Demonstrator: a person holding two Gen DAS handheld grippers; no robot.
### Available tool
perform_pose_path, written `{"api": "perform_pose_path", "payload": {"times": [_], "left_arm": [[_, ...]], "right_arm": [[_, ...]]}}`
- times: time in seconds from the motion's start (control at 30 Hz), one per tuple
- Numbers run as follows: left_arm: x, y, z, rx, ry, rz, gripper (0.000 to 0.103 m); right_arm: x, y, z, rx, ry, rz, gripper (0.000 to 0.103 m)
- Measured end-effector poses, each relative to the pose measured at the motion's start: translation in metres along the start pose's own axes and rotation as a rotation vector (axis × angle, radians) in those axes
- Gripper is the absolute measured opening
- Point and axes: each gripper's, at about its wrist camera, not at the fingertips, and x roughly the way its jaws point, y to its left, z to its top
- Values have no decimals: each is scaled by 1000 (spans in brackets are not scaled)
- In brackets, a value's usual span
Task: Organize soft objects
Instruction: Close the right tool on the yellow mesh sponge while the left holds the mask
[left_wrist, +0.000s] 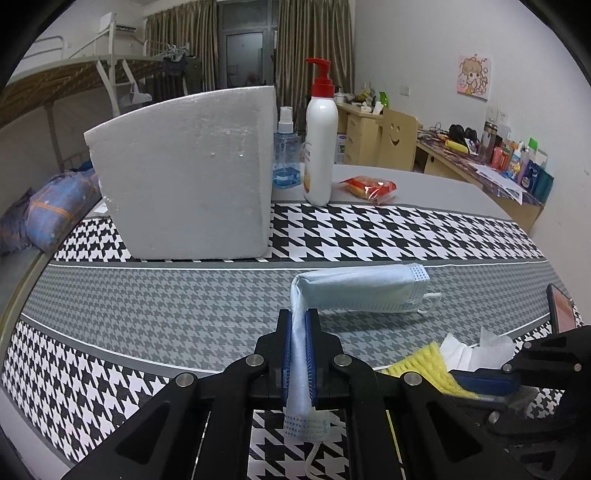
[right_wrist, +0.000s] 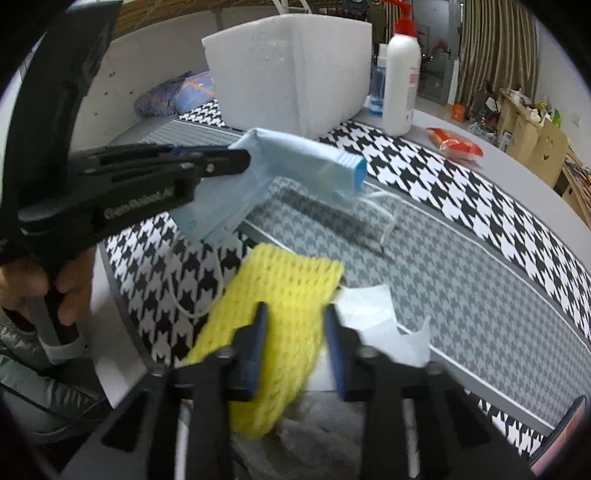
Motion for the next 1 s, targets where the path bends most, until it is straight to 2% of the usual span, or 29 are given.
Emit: {"api": "perform_pose_path", "payload": {"times": [0.13, 1.0], "left_arm": [[-6, 1, 1, 2, -12, -4, 8], [-47, 29, 10, -41, -104, 29, 8]], "right_arm": [[-8, 3, 3, -6, -30, -11, 12], [-40, 23, 29, -15, -157, 20, 11]]}}
